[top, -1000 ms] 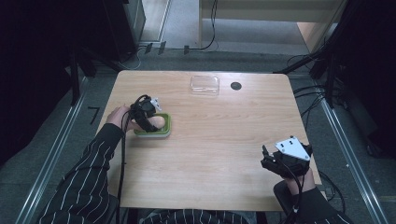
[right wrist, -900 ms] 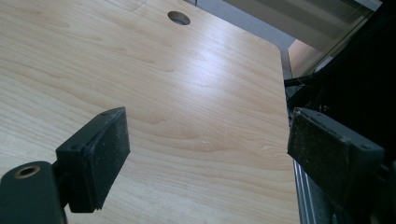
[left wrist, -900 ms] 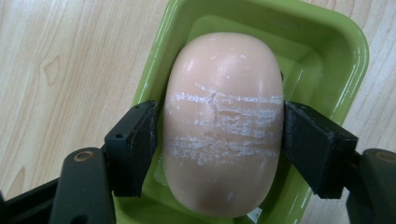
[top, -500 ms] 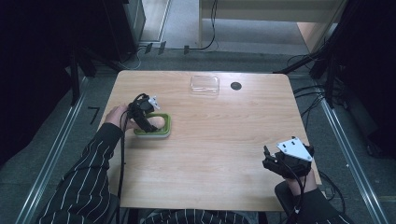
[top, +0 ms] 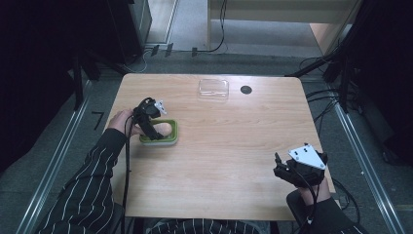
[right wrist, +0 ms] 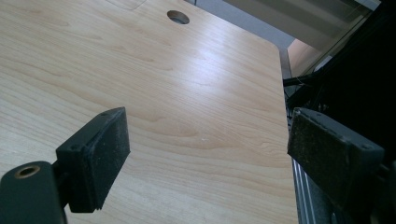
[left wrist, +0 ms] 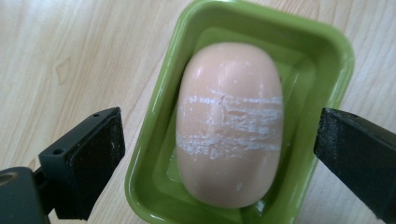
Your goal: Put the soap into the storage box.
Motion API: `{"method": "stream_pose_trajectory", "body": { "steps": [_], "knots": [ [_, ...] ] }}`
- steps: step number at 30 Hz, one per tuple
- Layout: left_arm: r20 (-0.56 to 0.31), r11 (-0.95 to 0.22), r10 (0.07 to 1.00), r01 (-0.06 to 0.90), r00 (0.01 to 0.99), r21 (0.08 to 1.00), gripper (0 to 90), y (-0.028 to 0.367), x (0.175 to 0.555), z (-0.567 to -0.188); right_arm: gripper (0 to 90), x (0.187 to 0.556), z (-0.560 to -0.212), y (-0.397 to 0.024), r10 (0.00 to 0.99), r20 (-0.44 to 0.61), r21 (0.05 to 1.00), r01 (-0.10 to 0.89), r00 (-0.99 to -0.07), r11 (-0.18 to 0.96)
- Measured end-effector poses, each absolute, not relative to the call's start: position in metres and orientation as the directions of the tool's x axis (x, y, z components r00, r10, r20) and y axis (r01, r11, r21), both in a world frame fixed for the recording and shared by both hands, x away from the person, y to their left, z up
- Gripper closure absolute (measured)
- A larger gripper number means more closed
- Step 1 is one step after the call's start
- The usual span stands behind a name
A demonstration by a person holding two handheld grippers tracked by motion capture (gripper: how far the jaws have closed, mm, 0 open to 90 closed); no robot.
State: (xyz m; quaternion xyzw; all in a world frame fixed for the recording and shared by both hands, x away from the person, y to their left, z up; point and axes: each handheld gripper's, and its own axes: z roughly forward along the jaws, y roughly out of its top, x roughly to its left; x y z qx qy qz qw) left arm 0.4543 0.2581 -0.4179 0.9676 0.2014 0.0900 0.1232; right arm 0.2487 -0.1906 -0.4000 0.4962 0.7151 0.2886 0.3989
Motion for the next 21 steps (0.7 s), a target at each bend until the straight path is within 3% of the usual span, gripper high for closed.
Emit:
{"method": "stream_pose_trajectory", "body": {
  "steps": [11, 21],
  "knots": [
    [0.014, -0.869, 0.419, 0.396, 0.908, 0.296, 0.0, 0.254, 0.44, -0.405, 13.8, 0.248, -0.4, -0.192, 0.94, -0.283, 0.809, 0.479, -0.19, 0.34],
    [0.0, -0.853, 0.448, 0.427, 0.894, 0.299, 0.0, 0.246, 0.422, -0.394, 13.8, 0.249, -0.399, -0.19, 0.941, -0.28, 0.809, 0.48, -0.19, 0.338]
  ]
}}
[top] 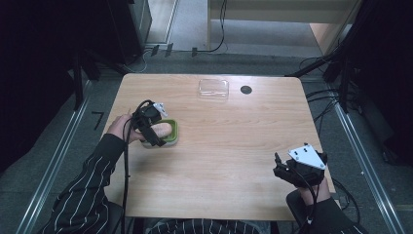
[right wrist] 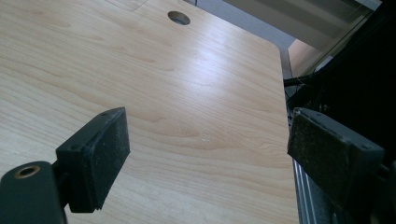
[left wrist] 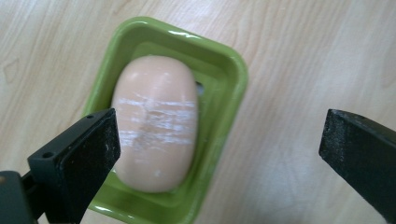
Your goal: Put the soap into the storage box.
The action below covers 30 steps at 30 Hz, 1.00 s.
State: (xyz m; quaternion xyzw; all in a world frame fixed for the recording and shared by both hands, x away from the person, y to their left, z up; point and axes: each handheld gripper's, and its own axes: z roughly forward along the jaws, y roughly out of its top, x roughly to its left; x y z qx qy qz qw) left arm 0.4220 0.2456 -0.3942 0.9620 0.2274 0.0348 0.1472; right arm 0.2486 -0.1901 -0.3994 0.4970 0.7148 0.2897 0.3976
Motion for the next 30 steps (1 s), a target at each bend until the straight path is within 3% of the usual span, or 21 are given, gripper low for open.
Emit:
{"method": "stream_pose_trajectory", "body": {
  "steps": [30],
  "knots": [
    [-0.027, -0.896, 0.403, 0.401, 0.915, 0.19, 0.0, 0.22, 0.362, -0.416, 13.8, 0.247, -0.399, -0.191, 0.942, -0.283, 0.811, 0.479, -0.183, 0.337]
  ]
}}
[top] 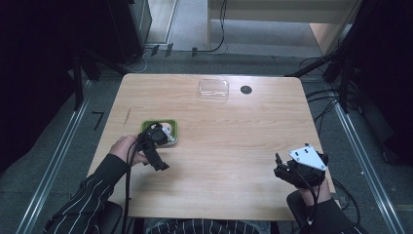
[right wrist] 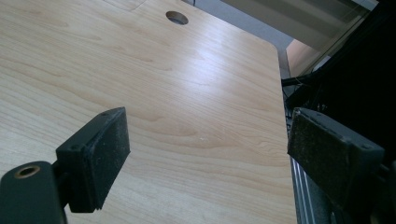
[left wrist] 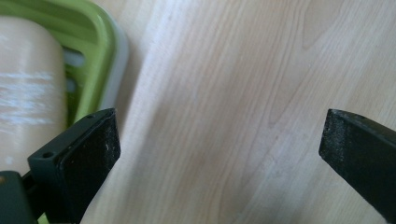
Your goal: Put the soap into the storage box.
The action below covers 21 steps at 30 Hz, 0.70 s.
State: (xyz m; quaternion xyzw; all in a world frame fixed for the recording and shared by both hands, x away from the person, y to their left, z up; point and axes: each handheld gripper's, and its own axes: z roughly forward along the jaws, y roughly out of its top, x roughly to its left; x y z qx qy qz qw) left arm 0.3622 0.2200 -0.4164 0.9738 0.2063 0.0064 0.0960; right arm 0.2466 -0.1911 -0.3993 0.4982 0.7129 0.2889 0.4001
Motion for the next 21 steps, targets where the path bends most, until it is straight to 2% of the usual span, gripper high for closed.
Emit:
{"method": "stream_pose_trajectory", "body": {
  "steps": [21],
  "knots": [
    [-0.074, -0.911, 0.38, 0.387, 0.922, 0.142, 0.0, 0.214, 0.336, -0.438, 13.8, 0.247, -0.4, -0.192, 0.942, -0.284, 0.811, 0.478, -0.181, 0.336]
  ]
}}
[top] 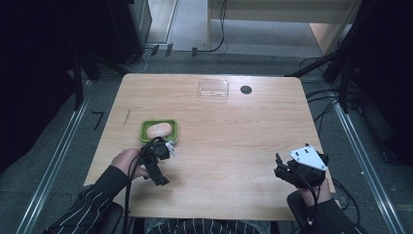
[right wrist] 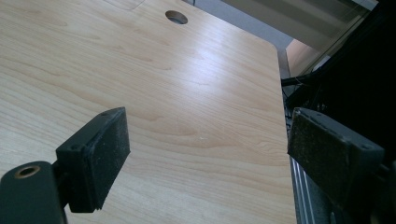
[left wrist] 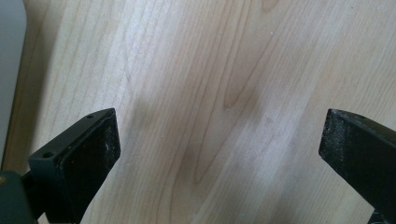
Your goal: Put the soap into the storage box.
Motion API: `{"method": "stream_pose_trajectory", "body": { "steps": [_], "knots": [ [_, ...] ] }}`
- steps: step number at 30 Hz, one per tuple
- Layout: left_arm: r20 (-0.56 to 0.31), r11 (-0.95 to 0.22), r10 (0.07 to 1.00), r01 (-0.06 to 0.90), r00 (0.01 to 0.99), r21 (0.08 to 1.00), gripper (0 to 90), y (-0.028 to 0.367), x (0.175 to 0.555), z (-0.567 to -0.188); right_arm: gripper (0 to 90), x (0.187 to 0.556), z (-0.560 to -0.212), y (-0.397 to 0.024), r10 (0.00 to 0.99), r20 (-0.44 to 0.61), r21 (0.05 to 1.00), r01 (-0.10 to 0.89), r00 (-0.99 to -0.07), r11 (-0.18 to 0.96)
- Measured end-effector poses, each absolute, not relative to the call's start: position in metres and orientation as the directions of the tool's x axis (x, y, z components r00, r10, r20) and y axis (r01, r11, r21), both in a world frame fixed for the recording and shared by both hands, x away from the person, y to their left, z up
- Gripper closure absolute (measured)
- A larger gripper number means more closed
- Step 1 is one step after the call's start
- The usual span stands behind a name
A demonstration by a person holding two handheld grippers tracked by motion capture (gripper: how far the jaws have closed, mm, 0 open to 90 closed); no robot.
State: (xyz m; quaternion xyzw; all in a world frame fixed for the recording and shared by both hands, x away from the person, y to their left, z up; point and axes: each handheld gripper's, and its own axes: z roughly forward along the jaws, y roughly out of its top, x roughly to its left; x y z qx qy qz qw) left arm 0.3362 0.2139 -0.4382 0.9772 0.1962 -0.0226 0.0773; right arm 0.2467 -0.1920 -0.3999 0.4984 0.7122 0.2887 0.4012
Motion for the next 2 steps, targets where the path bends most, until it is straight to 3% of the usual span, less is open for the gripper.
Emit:
{"method": "stream_pose_trajectory", "body": {
  "steps": [2],
  "knots": [
    [-0.076, -0.912, 0.379, 0.386, 0.922, 0.14, 0.0, 0.2134, 0.337, -0.4386, 13.8, 0.2468, -0.3999, -0.1929, 0.941, -0.284, 0.81, 0.479, -0.186, 0.339]
  ]
}}
